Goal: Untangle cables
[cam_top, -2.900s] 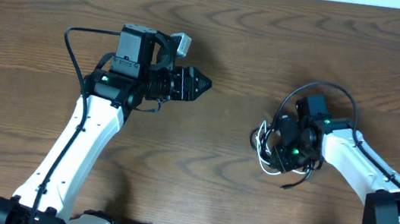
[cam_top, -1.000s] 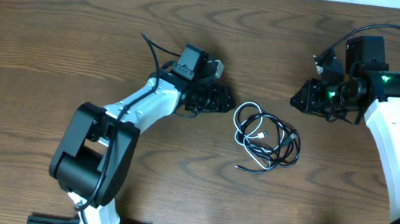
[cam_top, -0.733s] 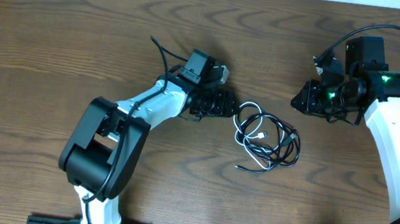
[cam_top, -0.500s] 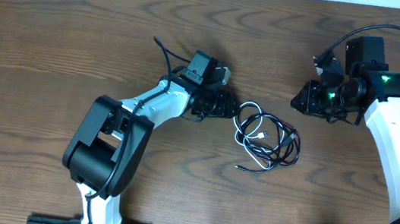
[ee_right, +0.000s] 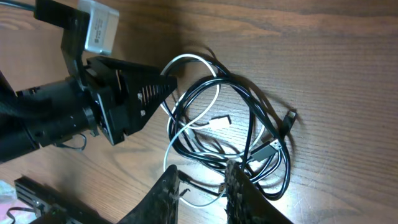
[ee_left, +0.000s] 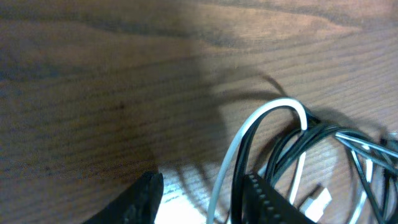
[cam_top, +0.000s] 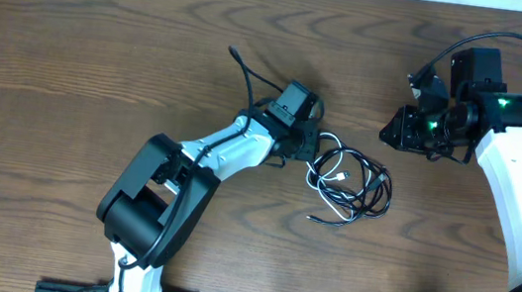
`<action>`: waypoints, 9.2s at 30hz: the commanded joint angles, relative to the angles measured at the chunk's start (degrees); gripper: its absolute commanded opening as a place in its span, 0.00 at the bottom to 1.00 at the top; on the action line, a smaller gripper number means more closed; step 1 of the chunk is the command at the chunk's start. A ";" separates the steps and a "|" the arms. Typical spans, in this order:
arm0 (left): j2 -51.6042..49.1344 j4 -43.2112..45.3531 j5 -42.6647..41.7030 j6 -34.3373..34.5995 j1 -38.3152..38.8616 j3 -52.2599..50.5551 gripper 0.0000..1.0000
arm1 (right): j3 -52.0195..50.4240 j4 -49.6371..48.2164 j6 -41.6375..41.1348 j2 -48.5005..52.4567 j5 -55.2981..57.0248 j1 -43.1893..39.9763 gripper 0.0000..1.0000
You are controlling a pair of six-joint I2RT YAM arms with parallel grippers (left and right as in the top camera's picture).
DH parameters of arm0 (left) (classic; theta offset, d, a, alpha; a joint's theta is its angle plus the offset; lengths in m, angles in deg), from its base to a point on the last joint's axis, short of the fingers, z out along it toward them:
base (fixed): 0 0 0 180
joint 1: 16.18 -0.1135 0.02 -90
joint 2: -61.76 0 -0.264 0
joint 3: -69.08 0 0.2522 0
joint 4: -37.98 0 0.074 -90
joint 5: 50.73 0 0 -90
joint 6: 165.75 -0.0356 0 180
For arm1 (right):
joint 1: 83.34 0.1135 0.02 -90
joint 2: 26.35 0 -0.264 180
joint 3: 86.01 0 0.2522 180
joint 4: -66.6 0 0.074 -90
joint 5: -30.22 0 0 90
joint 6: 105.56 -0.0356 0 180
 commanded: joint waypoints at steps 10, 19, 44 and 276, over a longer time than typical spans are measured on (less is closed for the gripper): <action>-0.55 1.09 -3.23 1.36 0.76 -1.51 0.07 | 1.09 0.22 0.79 -1.01 0.04 -0.02 0.24; 17.97 -3.93 -6.43 1.40 -0.35 -1.46 0.07 | 1.07 -0.44 0.68 -1.01 -0.22 1.03 0.27; 40.46 -2.69 -18.53 12.39 -10.40 -1.46 0.07 | 0.11 -8.83 -3.08 -0.44 -8.20 8.20 0.57; 48.15 2.51 -34.73 21.14 -25.88 0.83 0.08 | 0.85 -18.64 -24.15 18.34 38.42 10.40 0.54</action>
